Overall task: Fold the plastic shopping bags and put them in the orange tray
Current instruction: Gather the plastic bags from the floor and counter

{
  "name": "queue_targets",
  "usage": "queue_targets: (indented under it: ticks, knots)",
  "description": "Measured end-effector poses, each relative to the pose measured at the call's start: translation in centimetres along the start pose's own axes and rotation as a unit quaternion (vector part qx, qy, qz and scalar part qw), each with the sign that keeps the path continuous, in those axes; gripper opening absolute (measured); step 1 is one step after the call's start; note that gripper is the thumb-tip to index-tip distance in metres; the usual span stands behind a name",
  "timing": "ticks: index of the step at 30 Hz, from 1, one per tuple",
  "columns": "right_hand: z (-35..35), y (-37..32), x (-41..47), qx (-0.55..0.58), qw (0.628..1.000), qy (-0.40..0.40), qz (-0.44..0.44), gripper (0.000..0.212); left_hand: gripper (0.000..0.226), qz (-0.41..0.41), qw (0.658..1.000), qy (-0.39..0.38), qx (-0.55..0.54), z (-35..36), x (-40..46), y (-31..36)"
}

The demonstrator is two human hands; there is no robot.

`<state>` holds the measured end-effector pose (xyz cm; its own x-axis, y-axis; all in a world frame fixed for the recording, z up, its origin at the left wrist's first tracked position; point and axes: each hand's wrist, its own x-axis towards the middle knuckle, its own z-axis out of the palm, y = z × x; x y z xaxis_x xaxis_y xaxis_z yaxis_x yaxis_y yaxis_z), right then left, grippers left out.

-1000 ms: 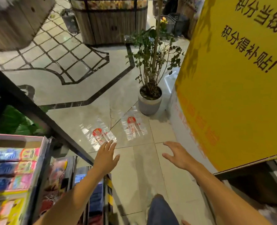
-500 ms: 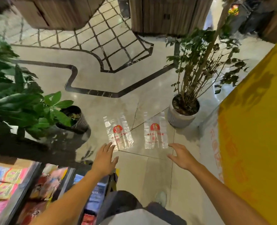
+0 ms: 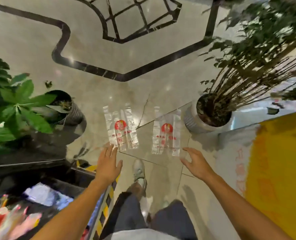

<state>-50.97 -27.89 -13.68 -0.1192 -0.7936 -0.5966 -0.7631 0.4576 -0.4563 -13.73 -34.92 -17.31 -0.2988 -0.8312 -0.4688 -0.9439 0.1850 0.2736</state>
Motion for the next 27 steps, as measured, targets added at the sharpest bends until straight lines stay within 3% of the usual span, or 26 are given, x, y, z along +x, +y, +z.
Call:
queue_targets:
  ticks: [9, 12, 20, 24, 27]
  knots:
    - [7.2, 6.5, 17.3, 0.032, 0.994, -0.023, 0.105, 0.052, 0.075, -0.011, 1.0, -0.014, -0.018, 8.6, 16.3, -2.2]
    - [11.9, 10.7, 24.0, 0.049, 0.99, -0.065, 0.118, 0.057, 0.075, -0.006, 0.999, -0.034, -0.012, 14.3, 21.4, -3.4]
    - [25.1, 22.0, 39.9, 0.096, 0.98, -0.058, 0.166, 0.053, 0.071, 0.055, 0.993, -0.105, 0.029, 32.0, 33.7, -8.4]
    - [30.1, 27.3, 46.4, 0.114, 0.97, -0.023, 0.212, 0.061, 0.071, 0.056, 0.99, -0.122, 0.034, 38.6, 38.5, -9.1]
    - [32.6, 30.0, 50.9, 0.141, 0.961, 0.058, 0.232, 0.057, 0.072, 0.07, 0.988, -0.129, 0.04, 42.3, 41.9, -9.2]
